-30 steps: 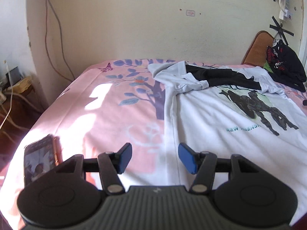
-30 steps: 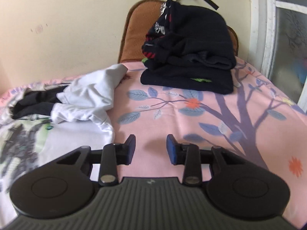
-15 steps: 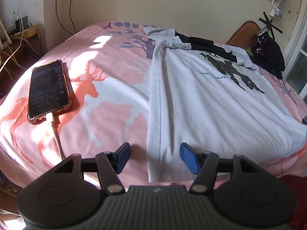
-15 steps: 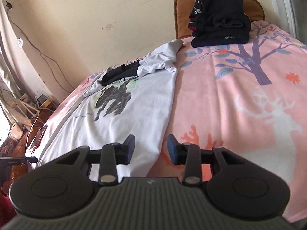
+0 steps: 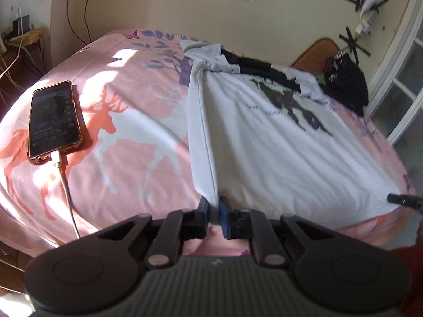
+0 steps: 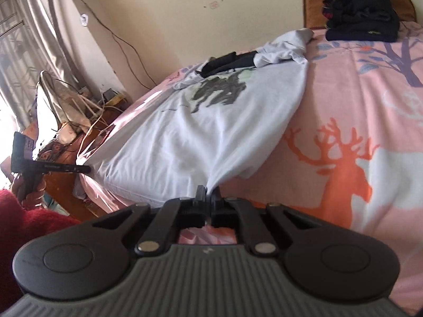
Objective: Fold small clothes
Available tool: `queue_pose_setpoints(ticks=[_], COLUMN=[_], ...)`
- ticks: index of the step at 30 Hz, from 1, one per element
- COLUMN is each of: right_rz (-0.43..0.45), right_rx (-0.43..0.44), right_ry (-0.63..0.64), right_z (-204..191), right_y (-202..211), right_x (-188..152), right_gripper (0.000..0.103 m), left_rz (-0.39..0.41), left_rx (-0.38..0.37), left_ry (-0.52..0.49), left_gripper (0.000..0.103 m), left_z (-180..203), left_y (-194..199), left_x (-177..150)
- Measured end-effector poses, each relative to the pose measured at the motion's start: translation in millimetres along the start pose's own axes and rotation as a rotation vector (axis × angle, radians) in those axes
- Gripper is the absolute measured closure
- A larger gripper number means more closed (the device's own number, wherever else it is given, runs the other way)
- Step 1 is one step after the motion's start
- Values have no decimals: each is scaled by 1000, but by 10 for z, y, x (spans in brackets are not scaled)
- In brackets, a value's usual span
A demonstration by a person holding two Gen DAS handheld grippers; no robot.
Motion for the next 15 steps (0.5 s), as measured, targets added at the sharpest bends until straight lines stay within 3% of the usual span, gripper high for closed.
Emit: queue_pose_setpoints(ticks=[4, 7, 11, 15], right_rz=[82, 154, 237, 228], right_rx=[46, 36, 5, -126], right_ry=[-33, -84, -157, -272], right_z=[120, 384, 829, 1309], right_y=[21, -15, -202, -762], right_x=[278, 611, 1214, 1741], right_gripper=[97, 97, 97, 97], left_rz=[84, 124, 135, 174], left_rx=[-119, -149, -107, -43], left_ry=[151, 230, 227, 225], left_gripper=[94, 94, 94, 91], left_z=[-60, -104, -37, 89], left_y=[36, -154, -653, -1330], left_x=[442, 882, 1517, 2087])
Point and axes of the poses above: each gripper's, at about its wrist camera, not at the fingertips, and y roughly against the way its jaws point, z to its right, x to its top, the point moved 6 cm from there along -y, roughly the way its jaws point, and after that the axes turned 9 degrees about y, right-handed, at the moved point
